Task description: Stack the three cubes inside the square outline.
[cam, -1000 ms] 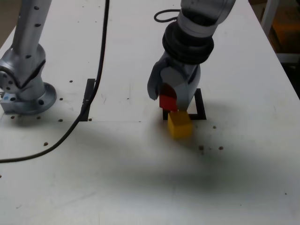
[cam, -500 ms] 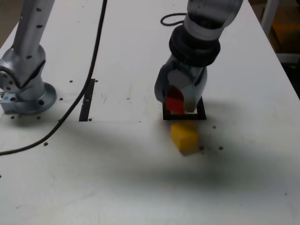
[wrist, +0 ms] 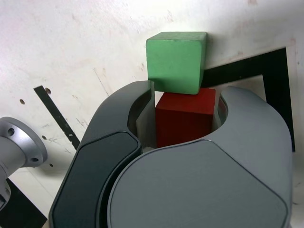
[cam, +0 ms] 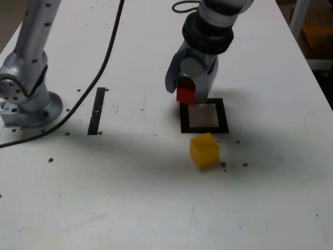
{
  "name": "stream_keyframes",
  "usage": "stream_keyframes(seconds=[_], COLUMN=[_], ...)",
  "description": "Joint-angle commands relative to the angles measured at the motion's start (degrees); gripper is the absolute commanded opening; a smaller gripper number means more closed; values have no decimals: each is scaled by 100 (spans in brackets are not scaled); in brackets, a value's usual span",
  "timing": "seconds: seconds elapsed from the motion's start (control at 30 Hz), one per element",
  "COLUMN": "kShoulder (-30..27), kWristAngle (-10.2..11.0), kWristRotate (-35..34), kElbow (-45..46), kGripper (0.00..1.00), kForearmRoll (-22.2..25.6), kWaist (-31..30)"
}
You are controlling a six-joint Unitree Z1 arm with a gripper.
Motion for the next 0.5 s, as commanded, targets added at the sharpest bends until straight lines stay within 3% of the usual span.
stream_keyframes(seconds=[0.0, 0.23, 0.47], kShoulder=[-55, -144, -234], kWristAngle=[37, 140, -18], kWristRotate=[26, 0, -221], kElbow=[-15, -22, 51], kGripper=[7, 7, 7], kForearmRoll=[-4, -9, 2], kWaist=[21, 45, -217])
